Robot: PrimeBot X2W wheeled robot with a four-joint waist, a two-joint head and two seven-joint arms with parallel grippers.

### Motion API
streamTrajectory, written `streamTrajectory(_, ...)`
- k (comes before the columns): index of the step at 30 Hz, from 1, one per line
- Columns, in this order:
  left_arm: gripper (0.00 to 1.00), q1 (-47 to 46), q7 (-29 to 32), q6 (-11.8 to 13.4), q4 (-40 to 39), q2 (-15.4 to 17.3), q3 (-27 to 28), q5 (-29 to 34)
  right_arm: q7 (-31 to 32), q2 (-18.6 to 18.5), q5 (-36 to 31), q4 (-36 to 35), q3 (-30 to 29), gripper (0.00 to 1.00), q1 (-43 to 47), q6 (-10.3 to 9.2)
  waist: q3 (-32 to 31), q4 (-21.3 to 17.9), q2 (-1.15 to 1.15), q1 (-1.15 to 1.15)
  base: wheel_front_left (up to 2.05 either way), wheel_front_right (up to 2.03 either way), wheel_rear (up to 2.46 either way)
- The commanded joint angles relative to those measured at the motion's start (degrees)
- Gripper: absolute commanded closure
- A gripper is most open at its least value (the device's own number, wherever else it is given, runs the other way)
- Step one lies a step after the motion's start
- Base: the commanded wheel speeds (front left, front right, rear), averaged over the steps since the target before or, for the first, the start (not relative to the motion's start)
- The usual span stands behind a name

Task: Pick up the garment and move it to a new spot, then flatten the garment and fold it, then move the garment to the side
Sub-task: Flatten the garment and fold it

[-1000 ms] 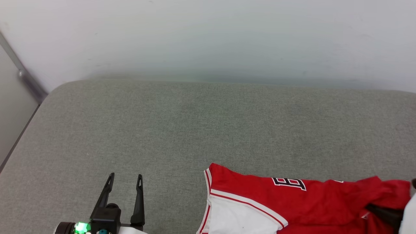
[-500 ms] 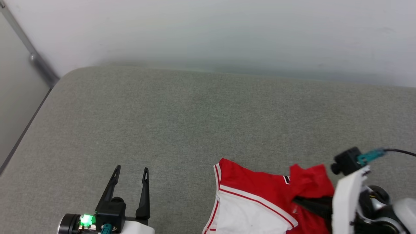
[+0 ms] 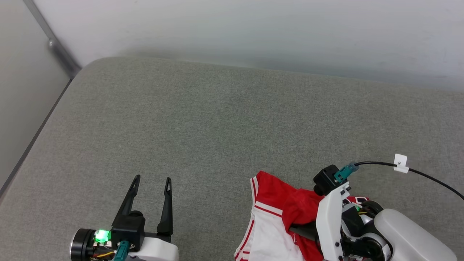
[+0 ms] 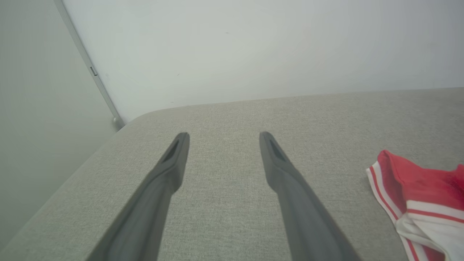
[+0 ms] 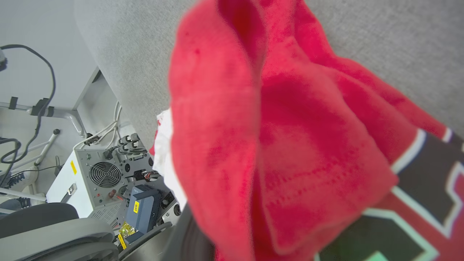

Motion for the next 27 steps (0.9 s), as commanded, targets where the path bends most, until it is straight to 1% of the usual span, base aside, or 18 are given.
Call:
streamTrajectory(1, 0.00, -0.54, -0.13, -0.07, 0.07, -0.12, 0.24, 0.33, -1.00, 0.42, -0.44, 1.23, 0.78, 1.00, -1.15, -0.02, 0.11, 0.18, 0.00, 0.00, 0.00, 0.00, 0.00)
streamTrajectory(4, 0.00, -0.39, -0.13, -0.08, 0.16, -0.27, 0.44, 0.43, -3.18, 0.94, -0.30, 3.57, 2.84, 1.00, -1.91, -0.02, 0.01, 0.17, 0.00, 0.00, 0.00, 0.00, 0.00)
streamTrajectory(5, 0.00, -0.21, -0.13, -0.04, 0.21, -0.32, 0.54, 0.47, -3.80, 0.88, -0.24, 4.13, 3.54, 0.88, -2.07, -0.02, -0.14, 0.09, 0.00, 0.00, 0.00, 0.00, 0.00)
streamTrajectory(6, 0.00, 0.04, -0.13, -0.02, 0.26, -0.34, 0.66, 0.48, -4.51, 0.64, -0.35, 4.30, 4.32, 0.57, -2.35, -0.01, -0.36, -0.06, 0.00, 0.00, 0.00, 0.00, 0.00)
streamTrajectory(7, 0.00, 0.25, -0.13, -0.02, 0.29, -0.35, 0.75, 0.47, -5.45, 0.22, -0.64, 4.18, 4.91, 0.00, -2.76, -0.02, -0.59, -0.22, 0.00, 0.00, 0.00, 0.00, 0.00)
streamTrajectory(12, 0.00, 1.02, -0.13, -0.19, 0.39, -0.40, 1.05, 0.60, -12.77, -3.28, -1.78, 0.56, 6.47, 0.00, -3.26, -0.02, -2.22, -1.33, 0.00, 0.00, 0.00, 0.00, 0.00)
streamTrajectory(17, 0.00, 2.05, -0.13, -0.05, 0.17, -0.40, 1.32, 0.67, -21.98, -8.10, -4.01, -3.79, 3.66, 0.00, -1.74, -0.02, -3.90, -2.90, 0.00, 0.00, 0.00, 0.00, 0.00)
streamTrajectory(20, 0.00, 2.93, -0.13, 0.01, -0.01, -0.31, 1.44, 0.74, -28.44, -9.81, -6.87, -4.51, -0.97, 0.00, -0.45, -0.02, -4.85, -4.05, 0.00, 0.00, 0.00, 0.00, 0.00)
streamTrajectory(22, 0.00, 3.35, -0.13, -0.03, -0.09, -0.20, 1.51, 0.79, -33.04, -9.95, -9.73, -3.99, -5.02, 0.00, 0.73, -0.02, -5.40, -4.79, 0.00, 0.00, 0.00, 0.00, 0.00)
streamTrajectory(25, 0.00, 3.83, -0.13, -0.06, -0.24, -0.09, 1.60, 0.91, -39.83, -8.41, -14.56, -2.68, -12.28, 0.00, 3.10, -0.02, -5.96, -5.67, 0.00, 0.00, 0.00, 0.00, 0.00)
streamTrajectory(27, 0.00, 4.07, -0.13, -0.03, -0.27, -0.04, 1.72, 0.93, -44.12, -6.71, -18.20, -1.74, -17.71, 0.00, 5.25, -0.02, -6.25, -6.15, 0.00, 0.00, 0.00, 0.00, 0.00)
